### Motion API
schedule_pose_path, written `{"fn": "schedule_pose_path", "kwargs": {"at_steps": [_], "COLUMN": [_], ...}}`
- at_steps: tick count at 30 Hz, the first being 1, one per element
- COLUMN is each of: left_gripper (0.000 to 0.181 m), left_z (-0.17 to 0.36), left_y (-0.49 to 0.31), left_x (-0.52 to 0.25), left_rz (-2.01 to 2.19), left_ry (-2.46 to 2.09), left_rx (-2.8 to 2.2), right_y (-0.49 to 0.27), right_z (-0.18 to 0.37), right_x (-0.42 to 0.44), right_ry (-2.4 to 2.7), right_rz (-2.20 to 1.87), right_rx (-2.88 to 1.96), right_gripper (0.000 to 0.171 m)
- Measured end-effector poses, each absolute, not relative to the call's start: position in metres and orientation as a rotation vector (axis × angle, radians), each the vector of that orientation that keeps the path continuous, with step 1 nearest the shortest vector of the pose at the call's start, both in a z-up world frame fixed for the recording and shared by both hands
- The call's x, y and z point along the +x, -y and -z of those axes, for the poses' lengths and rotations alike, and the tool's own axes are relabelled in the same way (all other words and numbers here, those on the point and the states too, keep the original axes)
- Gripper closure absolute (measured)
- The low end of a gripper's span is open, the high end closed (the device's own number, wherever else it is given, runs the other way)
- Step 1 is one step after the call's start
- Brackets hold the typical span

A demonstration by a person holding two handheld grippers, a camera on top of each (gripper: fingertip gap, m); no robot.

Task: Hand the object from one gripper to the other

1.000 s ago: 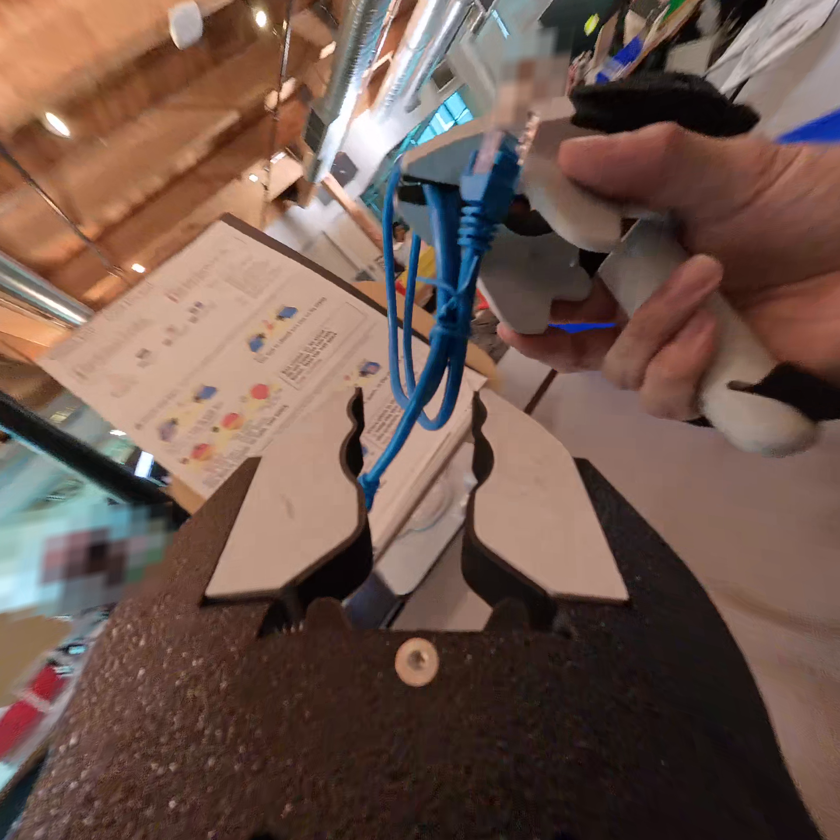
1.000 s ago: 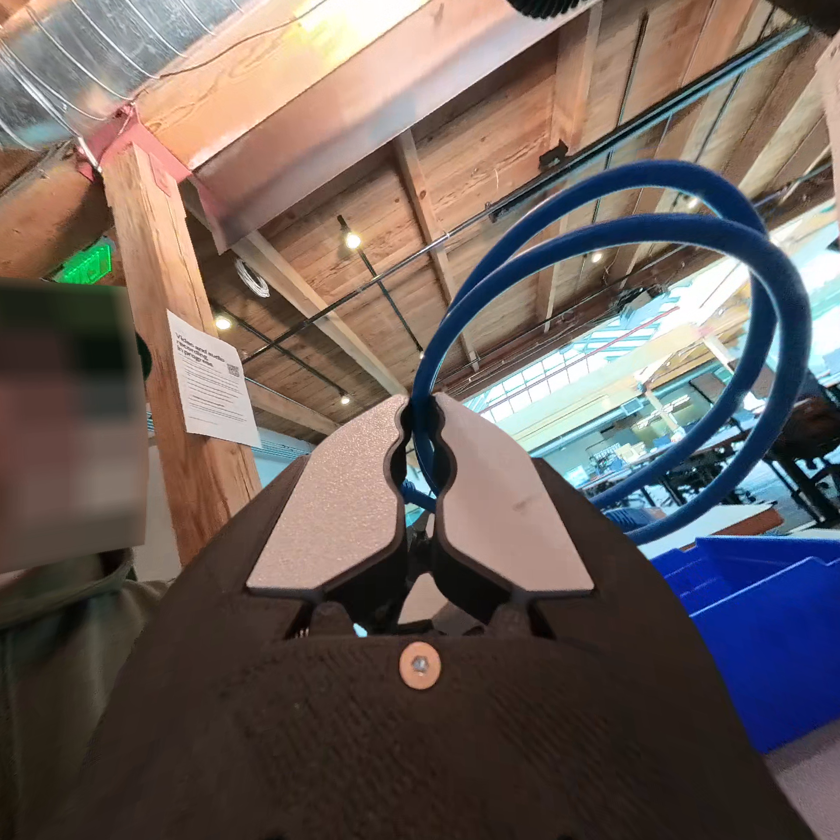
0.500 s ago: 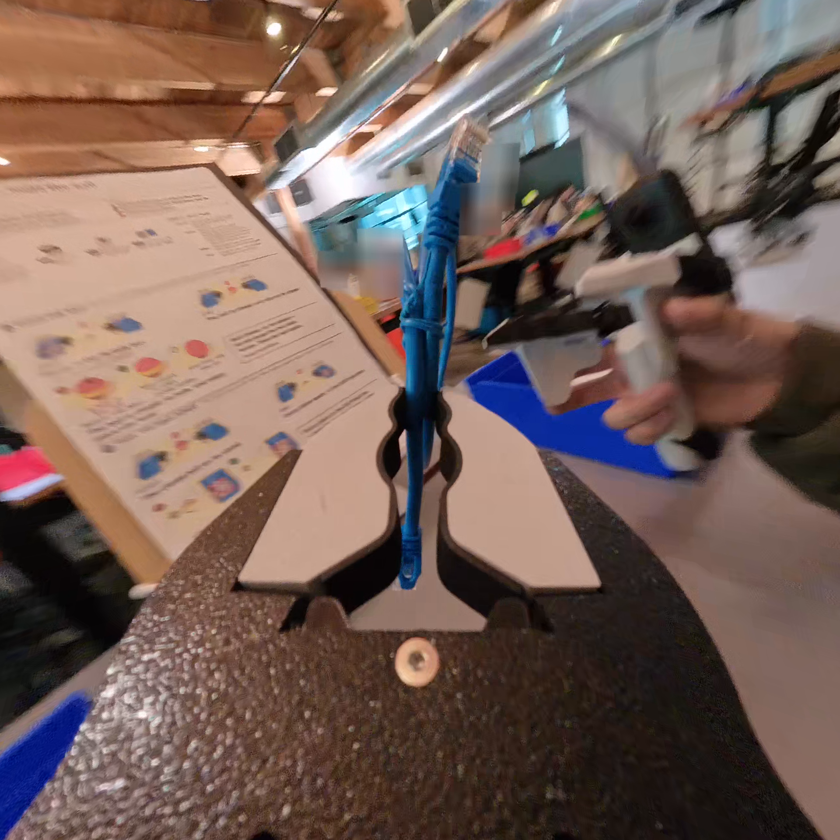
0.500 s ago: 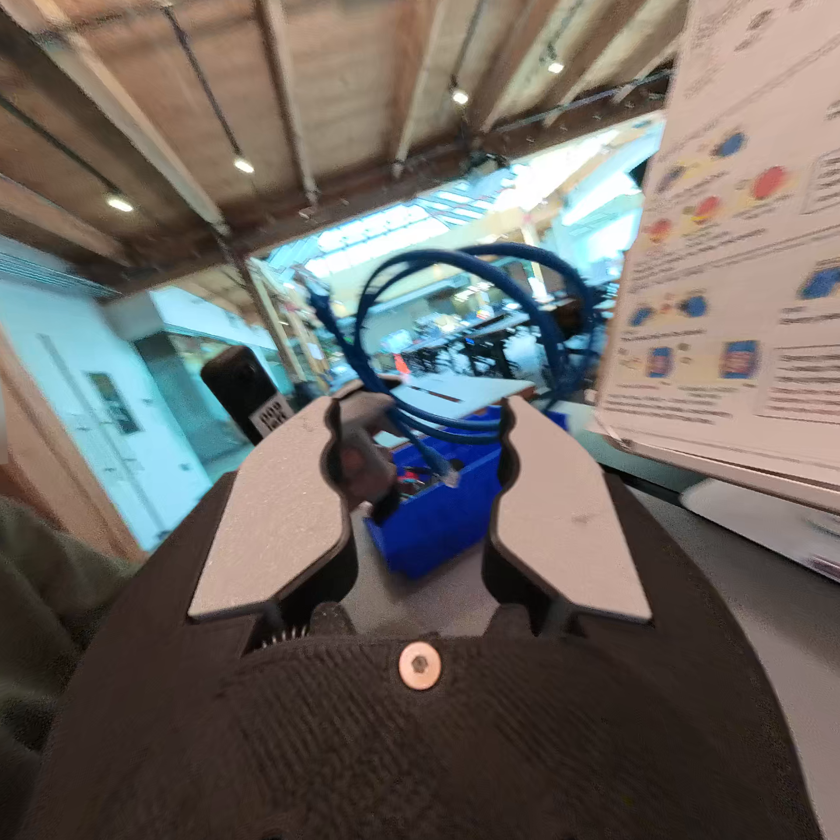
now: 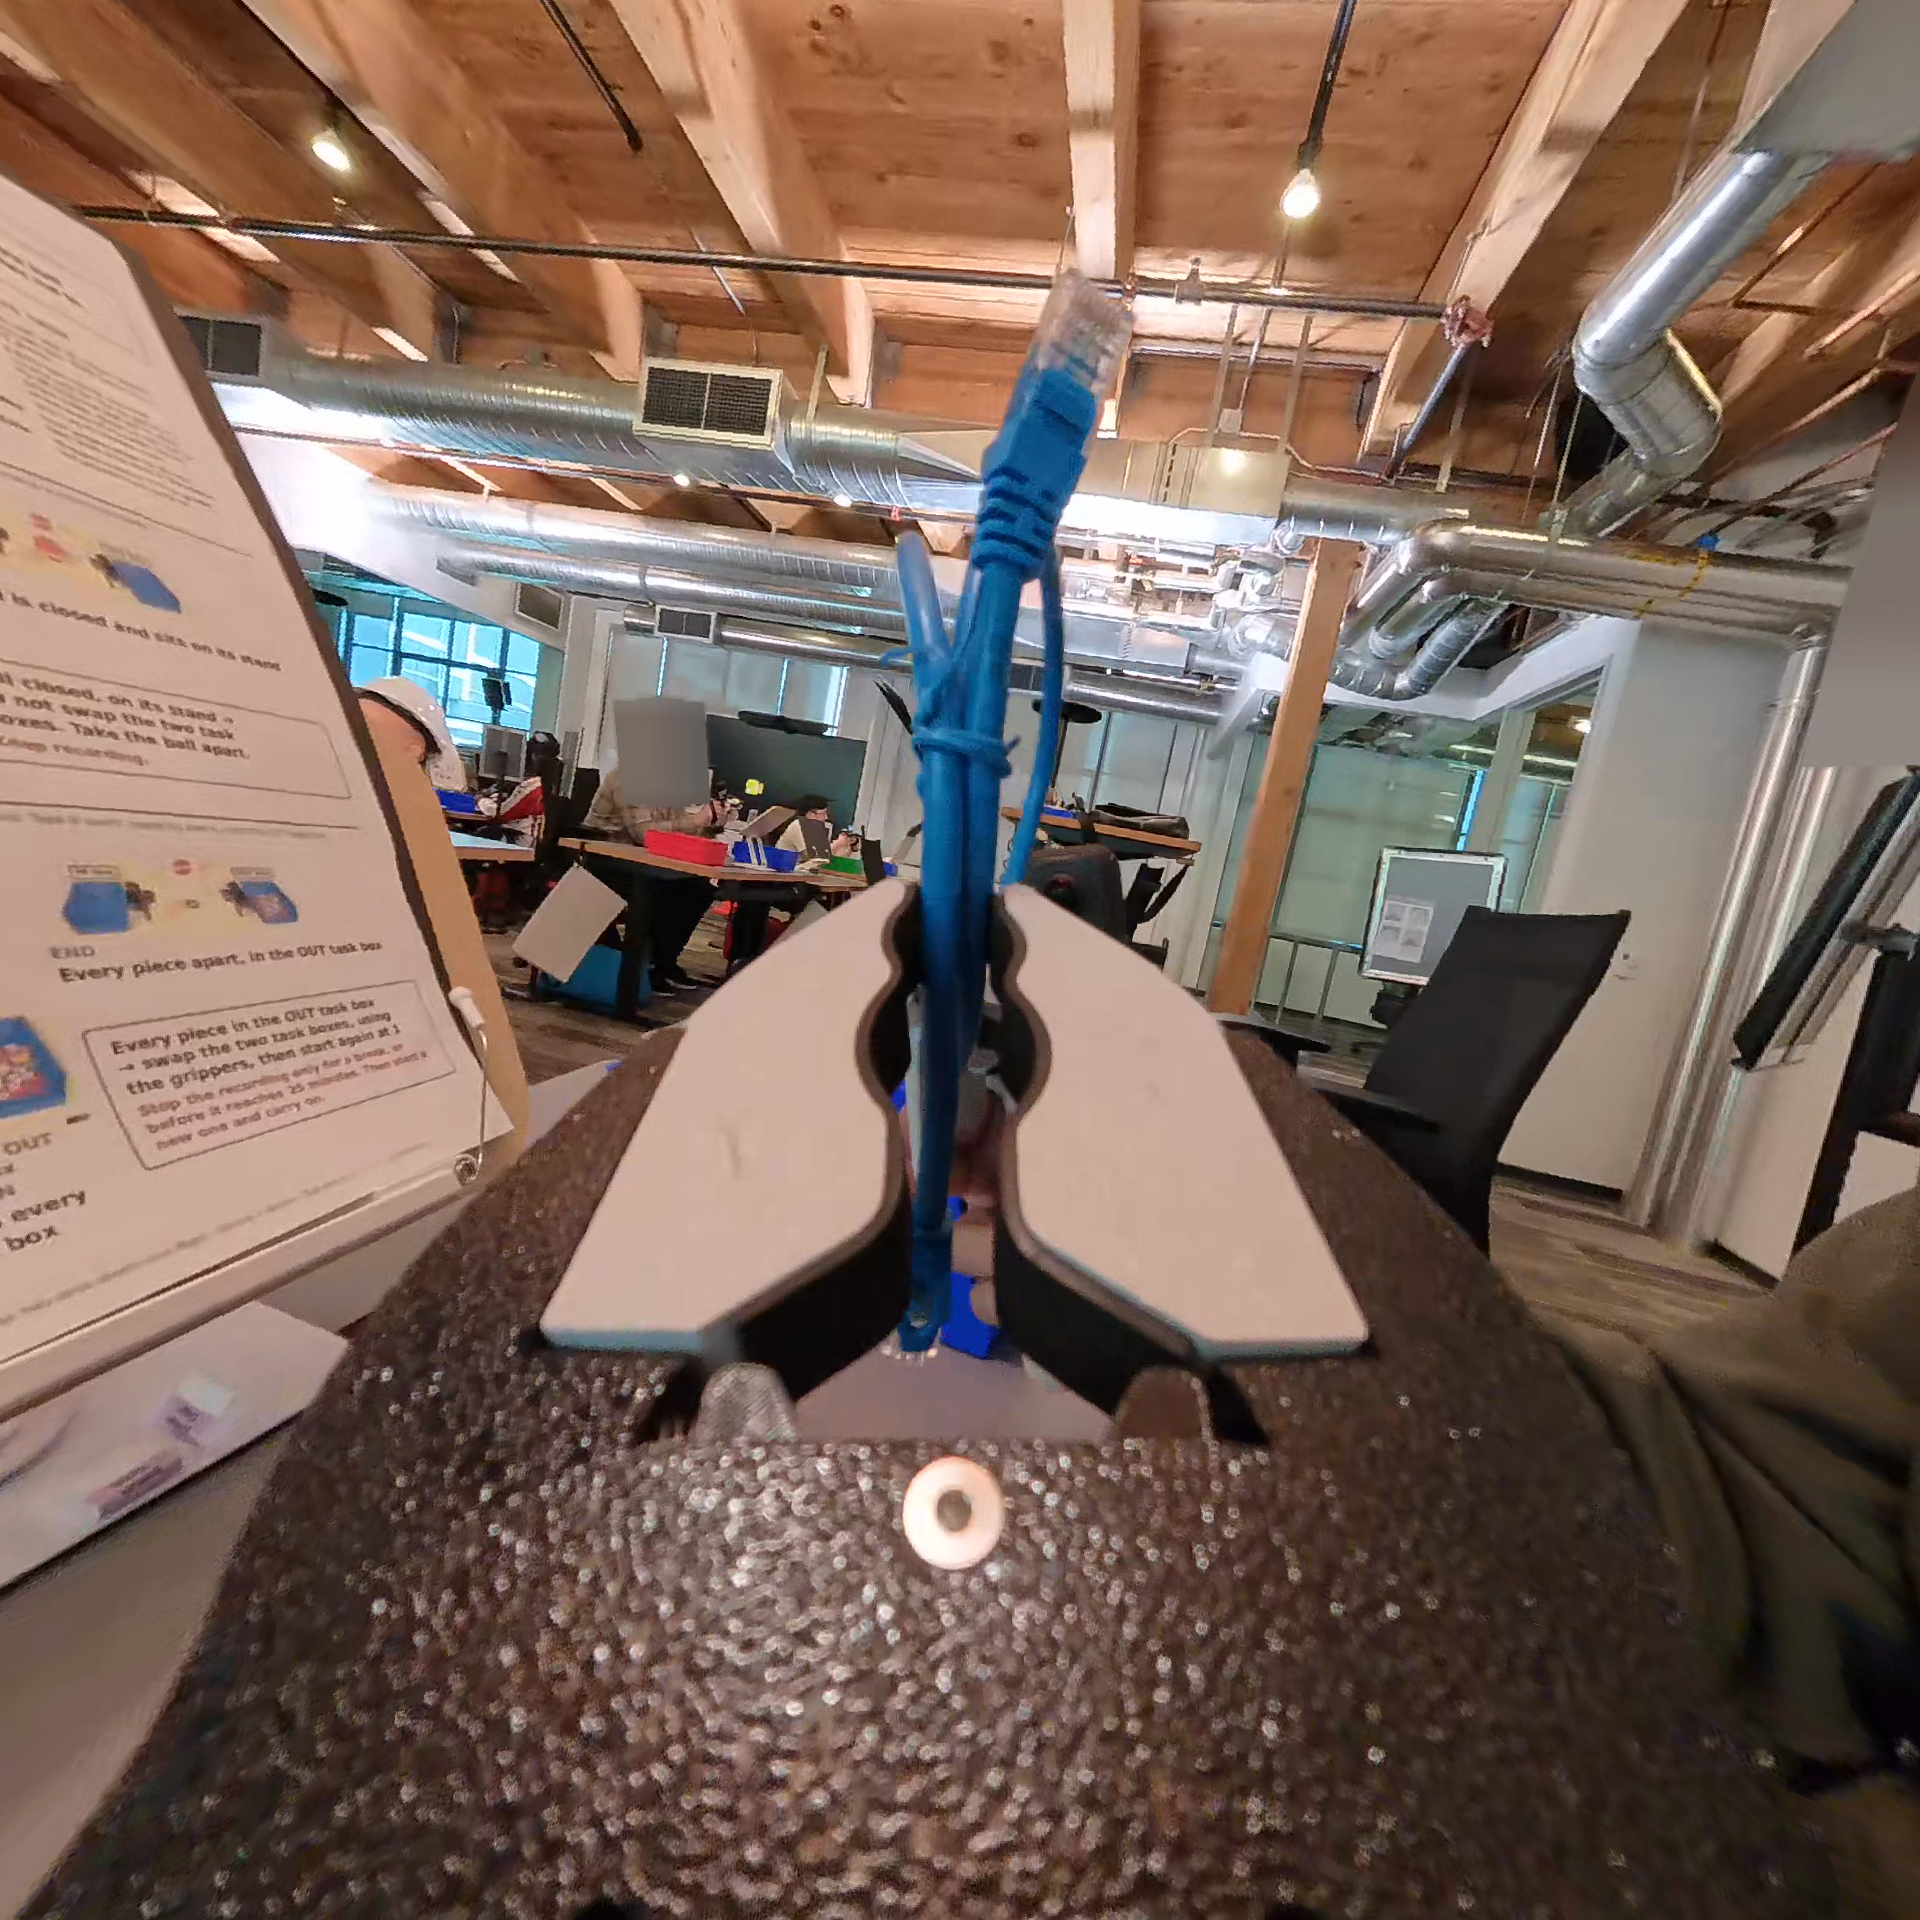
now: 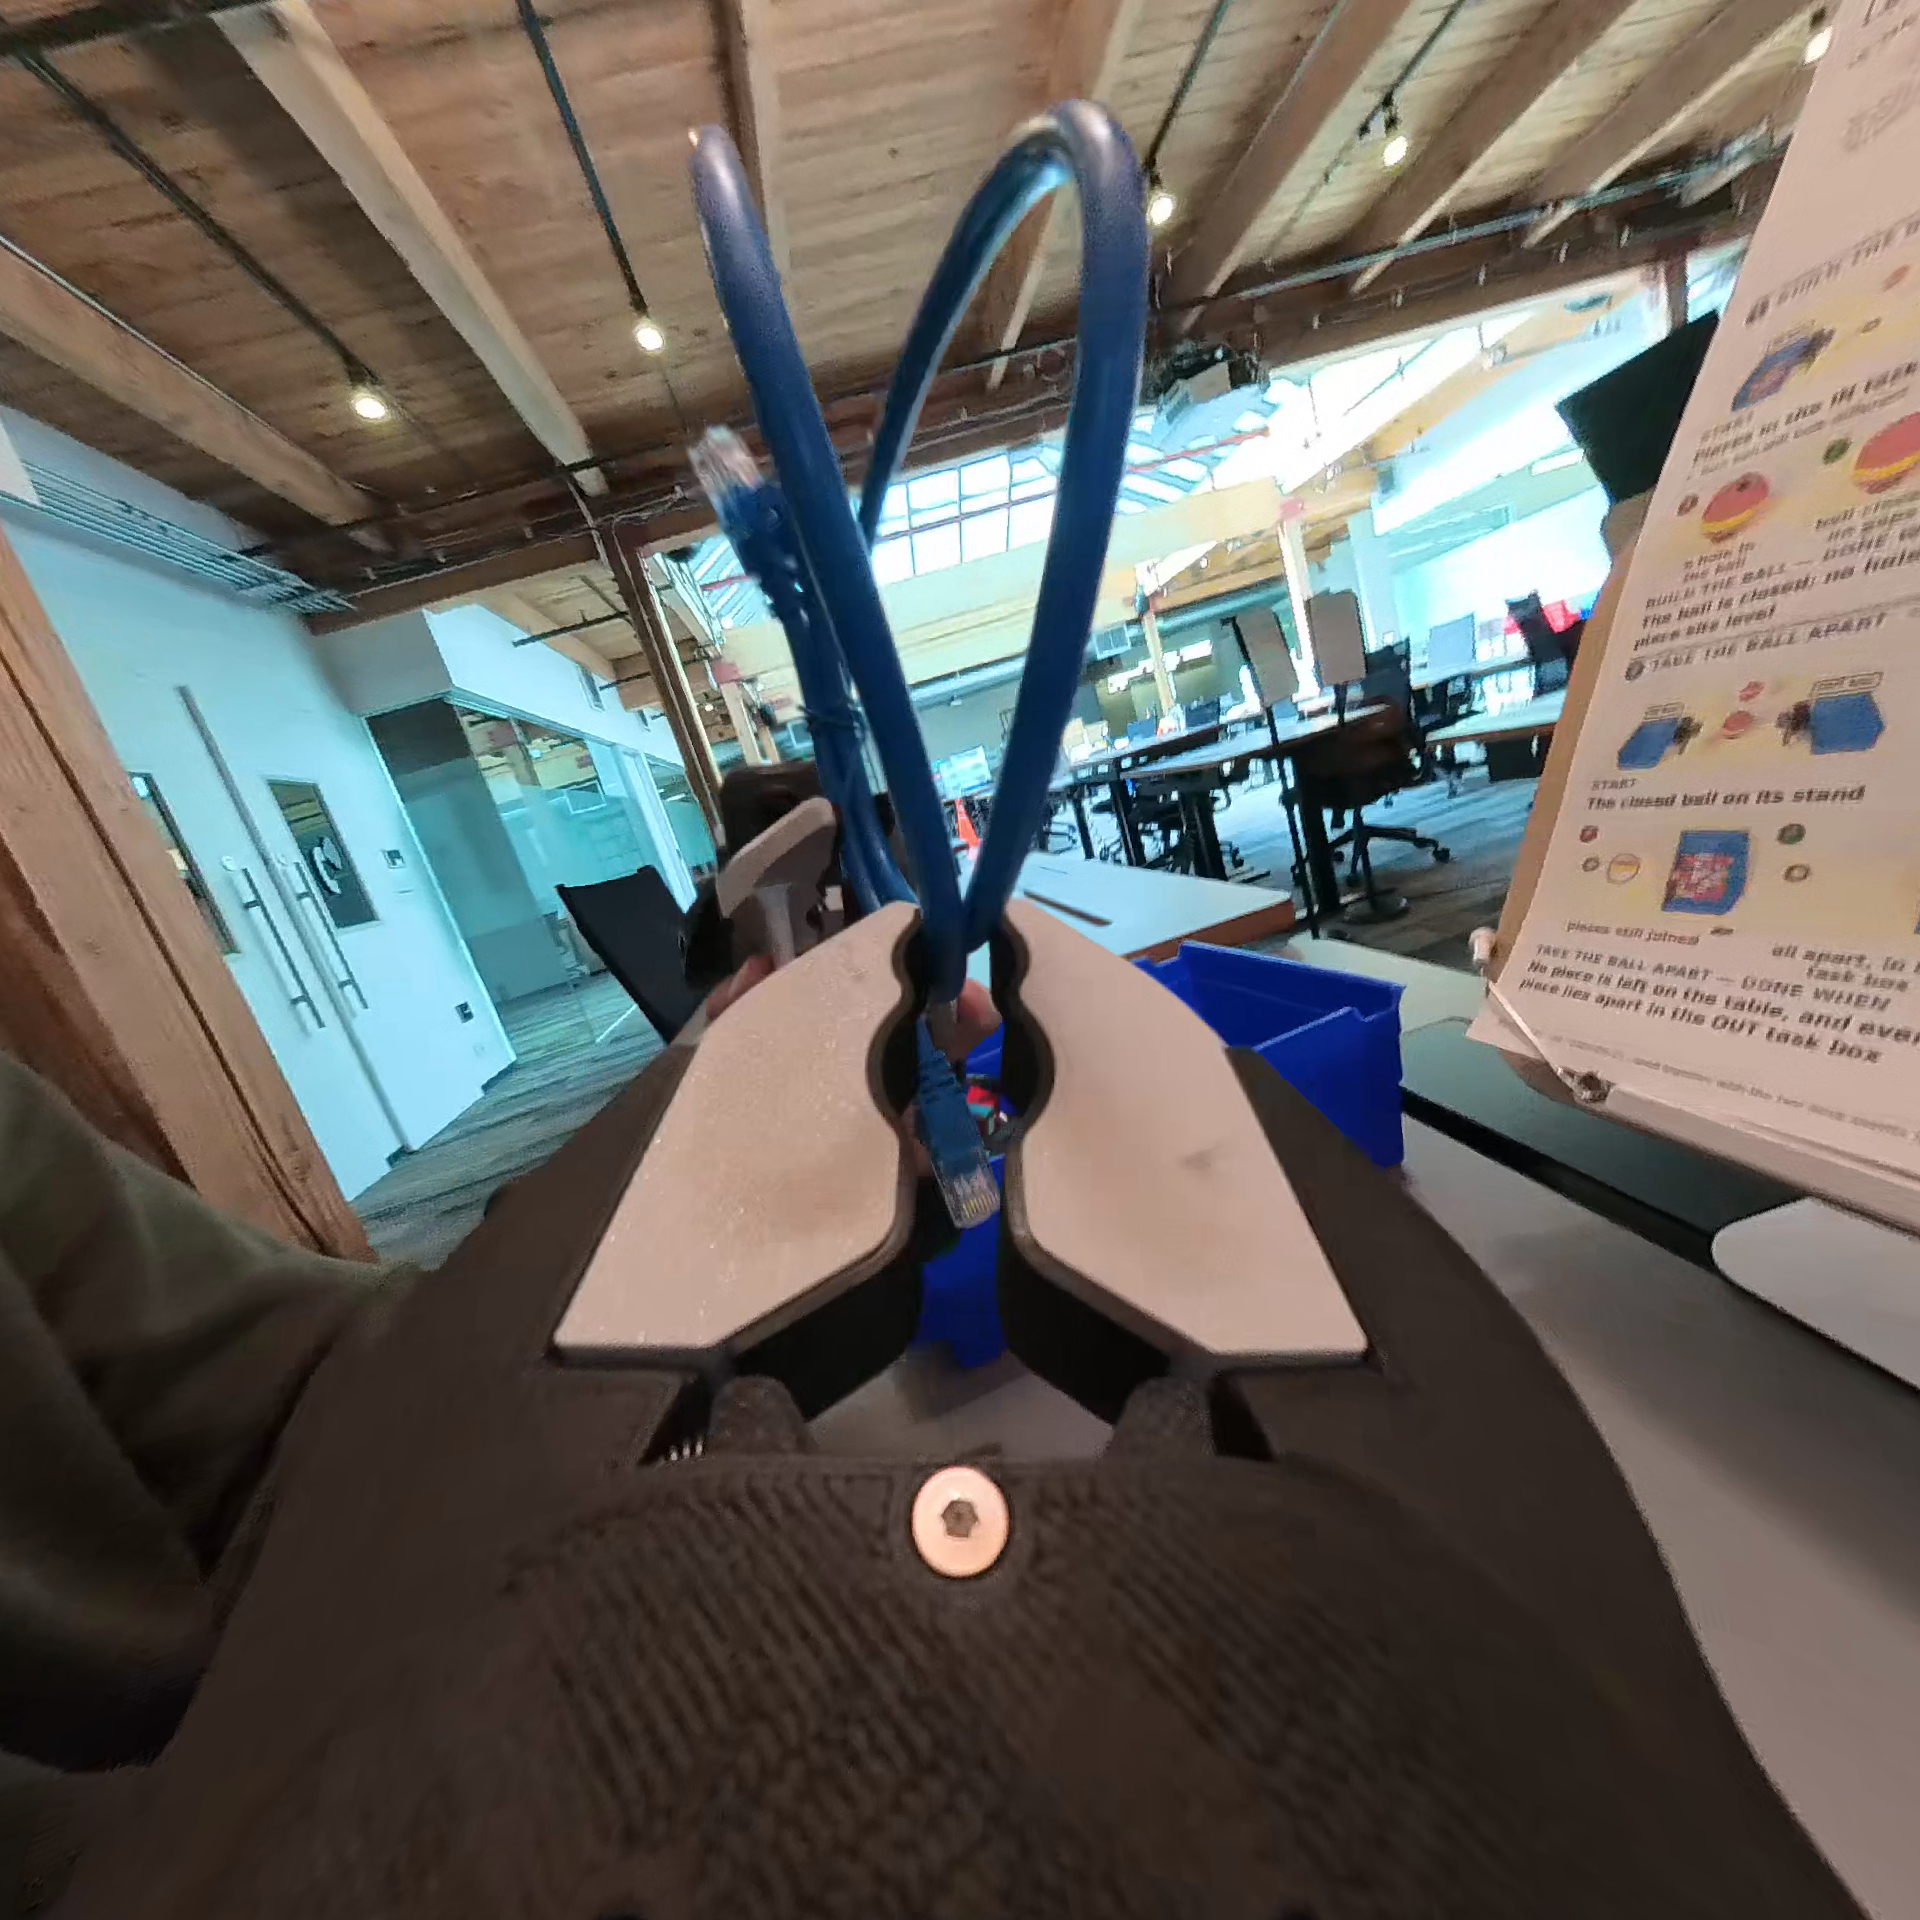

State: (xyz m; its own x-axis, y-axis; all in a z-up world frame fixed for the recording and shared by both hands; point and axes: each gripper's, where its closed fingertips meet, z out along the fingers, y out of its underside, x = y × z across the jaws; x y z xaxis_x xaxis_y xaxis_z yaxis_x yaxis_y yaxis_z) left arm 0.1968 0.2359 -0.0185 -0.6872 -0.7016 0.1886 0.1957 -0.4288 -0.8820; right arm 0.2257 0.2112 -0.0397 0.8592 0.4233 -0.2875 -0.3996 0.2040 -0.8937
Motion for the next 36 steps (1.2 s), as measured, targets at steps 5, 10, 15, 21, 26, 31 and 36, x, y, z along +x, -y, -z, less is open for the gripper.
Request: {"fn": "schedule_pose_path", "kwargs": {"at_steps": [5, 10, 15, 21, 26, 31, 36], "left_gripper": [0.156, 0.121, 0.112, 0.123, 0.156, 0.169, 0.169], "left_z": [0.039, 0.069, 0.073, 0.098, 0.096, 0.097, 0.073], "left_y": [-0.251, -0.296, -0.25, -0.211, -0.221, -0.223, -0.272], "left_x": [0.213, 0.222, 0.216, 0.226, 0.228, 0.228, 0.232], "left_rz": [1.963, 1.178, 0.906, 0.662, 0.618, 0.87, 1.084], "left_ry": [-1.259, -1.441, -1.673, -1.834, -1.801, -1.816, -1.49], "left_rx": [-0.902, -0.987, -0.717, -0.571, -0.6, -0.748, -1.035], "right_y": [-0.208, -0.186, -0.178, -0.194, -0.195, -0.197, -0.176], "right_z": [0.046, 0.091, 0.111, 0.118, 0.116, 0.099, 0.04], "right_x": [0.238, 0.279, 0.29, 0.27, 0.267, 0.265, 0.29], "right_ry": [0.051, 0.073, 0.262, 0.441, 0.471, 0.378, -0.04], "right_rz": [-0.35, 0.21, 0.685, 0.799, 0.799, 0.708, 0.581], "right_rx": [-1.377, -1.868, -2.112, -2.15, -2.125, -1.996, -1.678], "right_gripper": [0.163, 0.165, 0.165, 0.165, 0.165, 0.15, 0.119]}}
